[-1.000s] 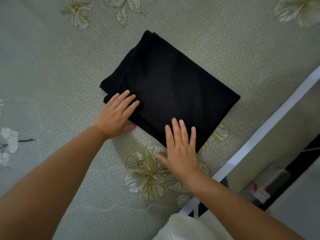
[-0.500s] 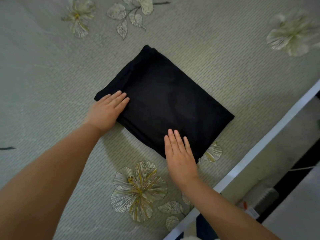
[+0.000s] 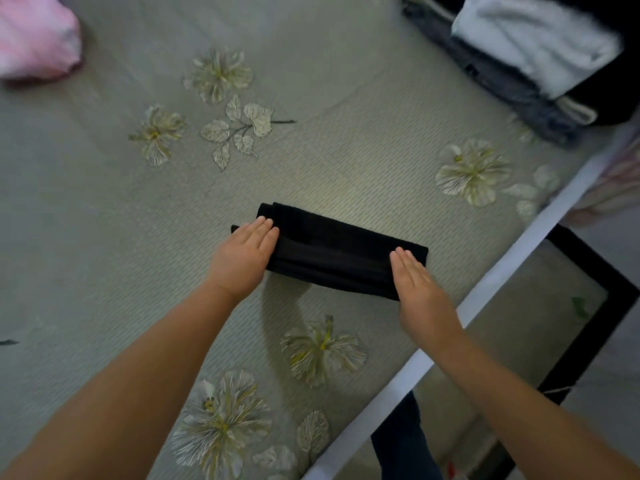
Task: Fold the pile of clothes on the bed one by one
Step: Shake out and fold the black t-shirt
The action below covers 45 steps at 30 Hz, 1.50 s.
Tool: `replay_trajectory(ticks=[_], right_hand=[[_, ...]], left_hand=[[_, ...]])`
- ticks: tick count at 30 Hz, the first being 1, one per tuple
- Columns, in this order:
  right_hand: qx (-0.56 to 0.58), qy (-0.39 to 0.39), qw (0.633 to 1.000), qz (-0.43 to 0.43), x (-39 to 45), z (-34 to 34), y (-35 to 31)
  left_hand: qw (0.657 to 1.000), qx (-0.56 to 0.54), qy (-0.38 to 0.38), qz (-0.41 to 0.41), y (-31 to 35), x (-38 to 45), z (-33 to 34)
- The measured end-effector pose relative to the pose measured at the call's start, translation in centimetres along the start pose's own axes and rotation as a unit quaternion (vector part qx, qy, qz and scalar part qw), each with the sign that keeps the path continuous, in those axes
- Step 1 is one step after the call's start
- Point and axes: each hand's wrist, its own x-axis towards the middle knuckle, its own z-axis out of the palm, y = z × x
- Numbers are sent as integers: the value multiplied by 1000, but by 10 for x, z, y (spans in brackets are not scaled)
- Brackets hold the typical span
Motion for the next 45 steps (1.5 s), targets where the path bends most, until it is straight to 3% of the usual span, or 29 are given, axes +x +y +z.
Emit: replay_trajectory(ticks=[6,10,19,25,30,34,38,40,42,45], right_hand=[[12,16,999,37,20,-87,88],[43,-32,995,80,19,-155,160],[9,52,990,127,33,-271,268],[44,36,985,162,81,-303,314],[37,54,983,173,164,-344,364],[23,110,974,198,232,-372,390],[-3,209,968,142,274,-338,399],[-13,188,975,115,288,-300,399],[-17,39,992,120,302,-258,398],[-25,-125,986,110,313,-196,406]], left_hand=[[997,17,79,22,64,94,-92],[991,0,127,44,119,151,-149],[975,48,186,110,200,273,-256],[969,57,183,153,202,360,-275],[958,60,225,169,192,467,-287],[958,15,241,153,169,551,-300],[953,19,276,125,144,612,-275],[982,46,177,37,136,622,-244],[995,69,-3,-76,132,617,-201],[985,32,-147,-81,149,598,-136]])
